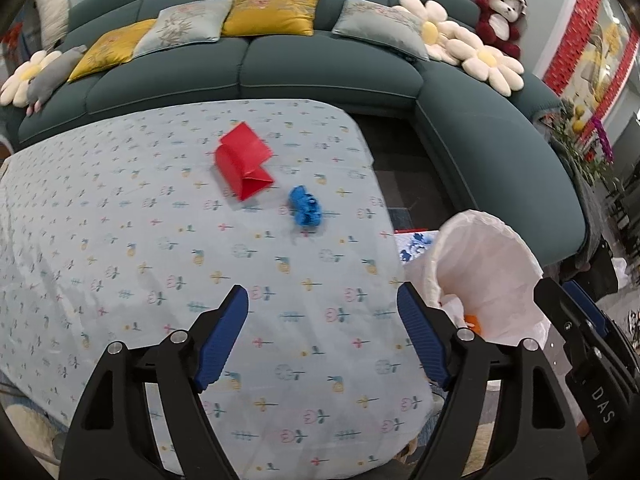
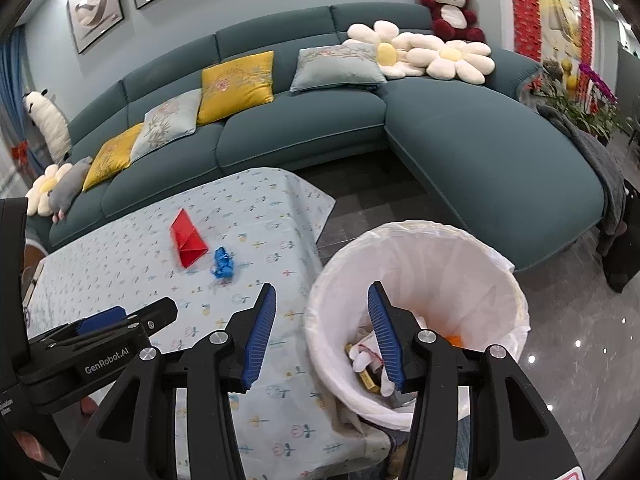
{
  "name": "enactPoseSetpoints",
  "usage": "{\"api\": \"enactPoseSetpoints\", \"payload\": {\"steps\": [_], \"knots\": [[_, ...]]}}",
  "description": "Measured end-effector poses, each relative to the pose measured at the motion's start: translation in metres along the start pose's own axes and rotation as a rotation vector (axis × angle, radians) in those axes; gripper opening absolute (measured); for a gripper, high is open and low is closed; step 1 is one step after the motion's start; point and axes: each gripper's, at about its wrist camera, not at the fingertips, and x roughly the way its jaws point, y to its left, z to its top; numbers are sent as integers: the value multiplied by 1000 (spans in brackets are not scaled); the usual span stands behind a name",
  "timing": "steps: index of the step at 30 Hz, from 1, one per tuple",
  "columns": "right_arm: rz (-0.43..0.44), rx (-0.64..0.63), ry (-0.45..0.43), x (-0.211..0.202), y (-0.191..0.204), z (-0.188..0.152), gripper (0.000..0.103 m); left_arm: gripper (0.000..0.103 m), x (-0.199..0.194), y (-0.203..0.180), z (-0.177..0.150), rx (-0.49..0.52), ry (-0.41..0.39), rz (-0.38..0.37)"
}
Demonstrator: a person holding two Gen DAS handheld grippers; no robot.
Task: Collect trash
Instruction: 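Grasp the red paper box with the left gripper while the right gripper grasps the blue ribbon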
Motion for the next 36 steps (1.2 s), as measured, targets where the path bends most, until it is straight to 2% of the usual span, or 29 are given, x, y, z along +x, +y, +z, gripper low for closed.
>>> {"api": "enactPoseSetpoints", "payload": {"steps": [6, 13, 15, 19, 28, 36], "knots": [[16, -34, 18, 7, 21, 0, 49, 78, -1, 27, 0, -39, 0, 31], [38, -72, 38, 22, 46, 1, 49, 78, 5, 58, 6, -80, 6, 58], [48, -82, 49, 29, 54, 2, 49, 84, 7, 66, 8, -94, 7, 66], [63, -107, 70, 47, 72, 5, 49, 85, 15, 85, 16, -120, 5, 84], [102, -135, 134, 107, 106, 10, 49, 85, 53, 121, 52, -180, 15, 103], [121, -147, 182, 164, 125, 20, 49, 85, 94, 128, 90, -187, 23, 83]]}}
